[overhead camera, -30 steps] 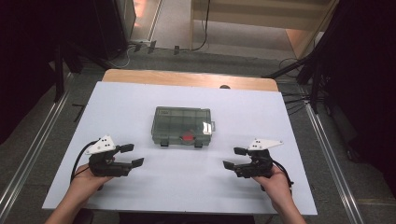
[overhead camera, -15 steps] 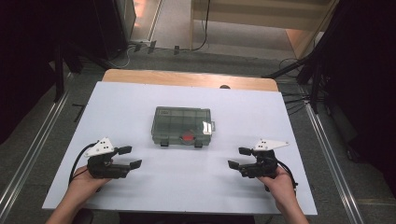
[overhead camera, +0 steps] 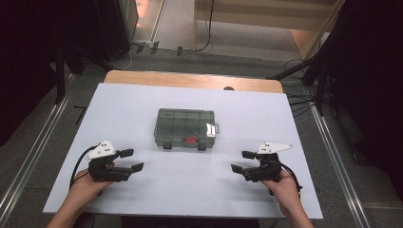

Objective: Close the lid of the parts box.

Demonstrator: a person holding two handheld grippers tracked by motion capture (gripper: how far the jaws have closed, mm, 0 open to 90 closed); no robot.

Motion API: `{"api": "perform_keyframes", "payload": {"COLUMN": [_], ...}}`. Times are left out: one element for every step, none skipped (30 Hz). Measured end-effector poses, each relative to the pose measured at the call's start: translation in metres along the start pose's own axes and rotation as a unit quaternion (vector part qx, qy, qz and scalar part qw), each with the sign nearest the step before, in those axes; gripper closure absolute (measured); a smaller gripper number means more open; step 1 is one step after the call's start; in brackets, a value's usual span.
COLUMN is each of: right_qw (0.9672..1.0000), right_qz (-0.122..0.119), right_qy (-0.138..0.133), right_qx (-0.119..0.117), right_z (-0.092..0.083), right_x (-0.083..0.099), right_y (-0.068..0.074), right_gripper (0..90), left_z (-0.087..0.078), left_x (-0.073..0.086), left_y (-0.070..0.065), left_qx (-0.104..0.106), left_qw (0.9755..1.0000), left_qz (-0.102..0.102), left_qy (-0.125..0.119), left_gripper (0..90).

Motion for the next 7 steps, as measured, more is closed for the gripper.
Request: {"api": "perform_keyframes", "payload": {"right_qw": [1.0, 1.0, 1.0, 1.0, 1.0, 1.0, 1.0], "right_qz": [0.0, 0.0, 0.0, 0.0, 0.001, 0.001, 0.001], "right_qy": [0.0, -0.001, -0.001, -0.002, -0.003, -0.002, -0.001], "right_qx": [-0.001, -0.001, -0.001, -0.002, -0.002, -0.002, -0.002], "right_z": [0.0001, 0.0001, -0.0001, -0.0002, -0.0001, 0.0001, 0.0001], "right_x": [0.0, -0.0001, -0.0003, -0.0005, -0.0006, -0.0006, -0.0004], "right_y": [0.0, 0.0, 0.0002, 0.0003, 0.0003, 0.0003, 0.0004], "right_gripper": [24.2, 24.2, 24.2, 24.1, 23.9, 23.9, 23.9], "left_z": [0.0001, 0.0001, 0.0004, 0.0004, 0.0004, 0.0005, 0.0008], "left_x": [0.0, 0.0001, 0.0002, 0.0005, 0.0006, 0.0007, 0.0007], "left_y": [0.0, -0.0001, 0.0, 0.0003, 0.0004, 0.0005, 0.0007], "left_qx": [0.001, 0.002, 0.002, 0.001, 0.001, 0.002, 0.002], "left_qw": [1.0, 1.0, 1.0, 1.0, 1.0, 1.0, 1.0], "left_qz": [0.0, -0.001, -0.001, 0.0, 0.0, 0.0, -0.001], "left_qy": [0.0, 0.0, 0.001, 0.002, 0.003, 0.003, 0.003], "left_gripper": [28.6, 28.6, 28.6, 28.6, 28.6, 28.6, 28.6]}}
Point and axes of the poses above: each handheld gripper's, and its own axes: z roughly forward along the jaws, x roughly out of its underside, y roughly to its left, the point moved 6 cm from there along z, roughly forward along the jaws, and after that the axes turned 7 degrees about y, right-handed, at the moved point
